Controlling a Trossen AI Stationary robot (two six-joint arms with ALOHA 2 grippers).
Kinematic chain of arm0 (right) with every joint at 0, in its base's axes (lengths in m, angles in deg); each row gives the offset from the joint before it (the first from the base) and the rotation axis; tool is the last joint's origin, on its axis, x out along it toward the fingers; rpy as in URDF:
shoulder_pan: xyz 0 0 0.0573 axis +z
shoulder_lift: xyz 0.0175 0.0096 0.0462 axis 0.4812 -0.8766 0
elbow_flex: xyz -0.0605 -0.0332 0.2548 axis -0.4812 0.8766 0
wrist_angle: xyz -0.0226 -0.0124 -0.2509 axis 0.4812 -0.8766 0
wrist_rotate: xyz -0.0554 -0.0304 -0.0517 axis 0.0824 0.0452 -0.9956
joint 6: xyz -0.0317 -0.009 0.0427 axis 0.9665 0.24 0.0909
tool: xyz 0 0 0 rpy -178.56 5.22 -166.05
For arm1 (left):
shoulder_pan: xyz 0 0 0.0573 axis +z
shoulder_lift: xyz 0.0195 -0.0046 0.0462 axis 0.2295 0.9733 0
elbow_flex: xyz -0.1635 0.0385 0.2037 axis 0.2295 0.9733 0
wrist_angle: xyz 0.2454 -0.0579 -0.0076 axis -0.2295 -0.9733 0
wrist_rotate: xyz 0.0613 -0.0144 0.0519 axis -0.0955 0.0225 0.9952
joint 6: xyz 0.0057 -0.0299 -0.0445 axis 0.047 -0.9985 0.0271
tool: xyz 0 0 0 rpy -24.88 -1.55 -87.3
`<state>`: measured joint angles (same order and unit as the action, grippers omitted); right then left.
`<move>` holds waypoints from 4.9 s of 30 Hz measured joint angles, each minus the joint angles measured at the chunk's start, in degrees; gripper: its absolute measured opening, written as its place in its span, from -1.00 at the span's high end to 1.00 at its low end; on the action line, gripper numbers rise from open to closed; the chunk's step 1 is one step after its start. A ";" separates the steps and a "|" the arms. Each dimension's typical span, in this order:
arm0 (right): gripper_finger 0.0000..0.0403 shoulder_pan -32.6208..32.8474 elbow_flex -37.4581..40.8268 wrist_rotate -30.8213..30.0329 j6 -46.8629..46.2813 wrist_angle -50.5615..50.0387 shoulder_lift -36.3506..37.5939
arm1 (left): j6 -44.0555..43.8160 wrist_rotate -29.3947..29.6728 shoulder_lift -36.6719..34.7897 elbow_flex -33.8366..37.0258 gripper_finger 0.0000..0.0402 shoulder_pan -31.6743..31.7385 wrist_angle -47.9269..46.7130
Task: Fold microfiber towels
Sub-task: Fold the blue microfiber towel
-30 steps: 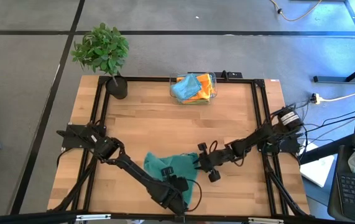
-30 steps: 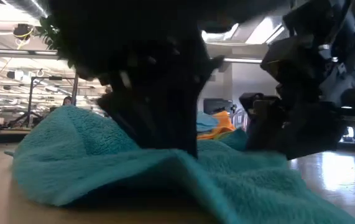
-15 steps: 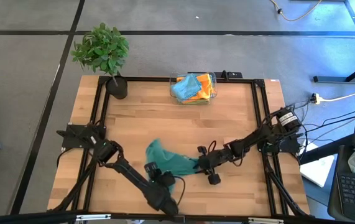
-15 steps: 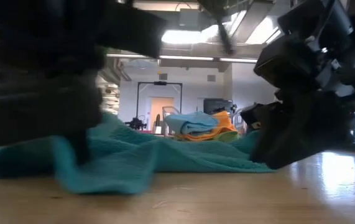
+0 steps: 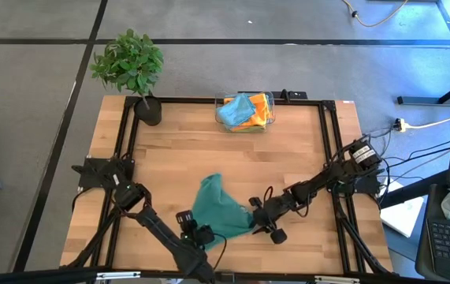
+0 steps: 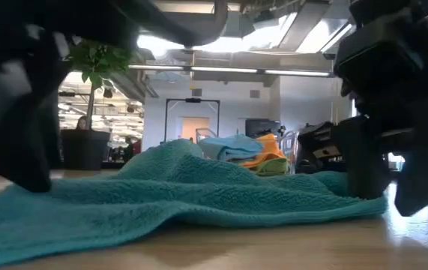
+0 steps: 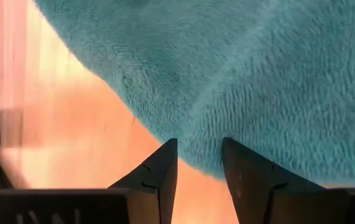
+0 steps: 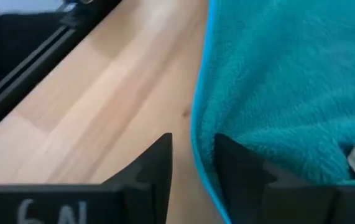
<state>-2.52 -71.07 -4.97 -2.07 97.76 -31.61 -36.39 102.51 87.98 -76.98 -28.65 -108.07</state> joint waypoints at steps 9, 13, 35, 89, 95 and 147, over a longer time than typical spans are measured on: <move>0.40 0.82 -2.69 -0.50 6.09 0.72 0.35 | 11.73 6.96 -0.21 -9.16 0.50 -4.05 0.04; 0.40 0.50 -3.14 -0.96 6.47 0.87 0.38 | 20.97 7.95 -0.31 -12.65 0.51 -5.28 8.78; 0.40 0.53 -3.21 -1.11 5.18 -1.61 0.55 | 37.90 -0.02 -0.35 -3.61 0.17 -7.92 17.54; 0.40 0.72 -3.29 3.37 7.15 -0.80 0.59 | 36.04 -0.75 0.12 -2.30 1.00 -4.98 21.30; 0.40 0.72 -3.30 2.91 12.13 -4.98 4.38 | 36.97 -1.37 0.00 -2.36 1.00 -4.30 18.79; 0.98 11.63 -3.42 -44.48 42.99 -23.94 10.61 | 25.28 0.75 -0.40 -15.47 1.00 -6.00 -3.57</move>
<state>9.11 -74.49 -49.45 40.92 73.82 -21.00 -11.11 103.26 87.58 -92.45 -34.65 -111.65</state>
